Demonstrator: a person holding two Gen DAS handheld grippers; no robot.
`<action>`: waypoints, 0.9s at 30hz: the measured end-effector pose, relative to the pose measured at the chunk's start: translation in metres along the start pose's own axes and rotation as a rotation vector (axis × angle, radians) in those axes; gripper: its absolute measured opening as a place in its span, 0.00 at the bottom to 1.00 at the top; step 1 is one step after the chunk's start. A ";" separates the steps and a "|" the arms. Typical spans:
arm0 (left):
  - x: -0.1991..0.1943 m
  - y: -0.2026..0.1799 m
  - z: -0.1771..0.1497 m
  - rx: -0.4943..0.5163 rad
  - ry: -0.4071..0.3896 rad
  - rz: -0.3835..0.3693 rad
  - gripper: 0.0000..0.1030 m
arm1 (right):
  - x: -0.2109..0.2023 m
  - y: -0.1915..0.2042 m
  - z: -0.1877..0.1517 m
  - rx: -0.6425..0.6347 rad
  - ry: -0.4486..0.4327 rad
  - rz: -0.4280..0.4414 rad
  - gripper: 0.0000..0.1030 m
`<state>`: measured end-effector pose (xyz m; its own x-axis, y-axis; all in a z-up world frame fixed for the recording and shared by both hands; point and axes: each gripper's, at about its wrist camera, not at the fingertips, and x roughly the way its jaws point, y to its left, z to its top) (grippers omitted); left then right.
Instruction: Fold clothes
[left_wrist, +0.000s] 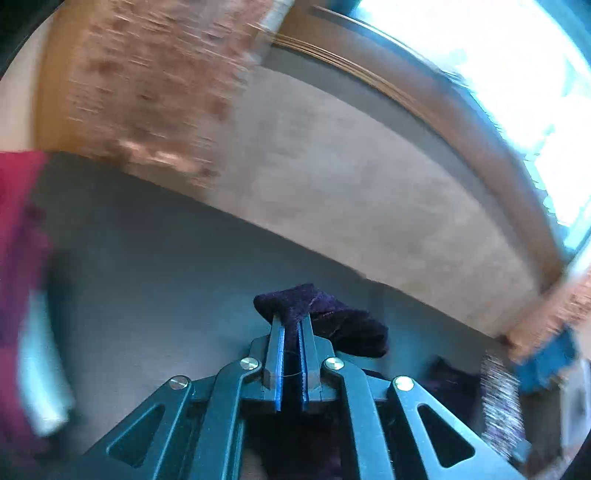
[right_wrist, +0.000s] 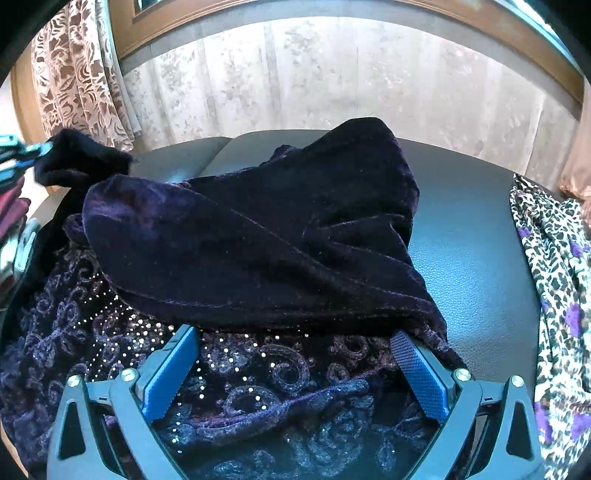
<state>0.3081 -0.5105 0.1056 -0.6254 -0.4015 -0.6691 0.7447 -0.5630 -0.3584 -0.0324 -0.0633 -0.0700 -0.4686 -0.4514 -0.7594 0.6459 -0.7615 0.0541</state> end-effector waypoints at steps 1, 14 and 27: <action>-0.006 0.006 -0.001 -0.024 -0.026 0.069 0.08 | 0.000 0.000 0.000 0.002 0.000 -0.001 1.00; -0.051 0.010 -0.136 -0.039 -0.062 0.053 0.33 | -0.014 0.015 0.030 -0.004 0.040 0.036 0.84; -0.006 -0.007 -0.205 0.137 0.050 -0.039 0.40 | 0.054 0.164 0.076 -0.424 0.124 0.005 0.34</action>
<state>0.3542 -0.3563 -0.0210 -0.6385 -0.3430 -0.6889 0.6790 -0.6725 -0.2945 0.0025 -0.2478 -0.0528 -0.4060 -0.3754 -0.8332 0.8502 -0.4896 -0.1937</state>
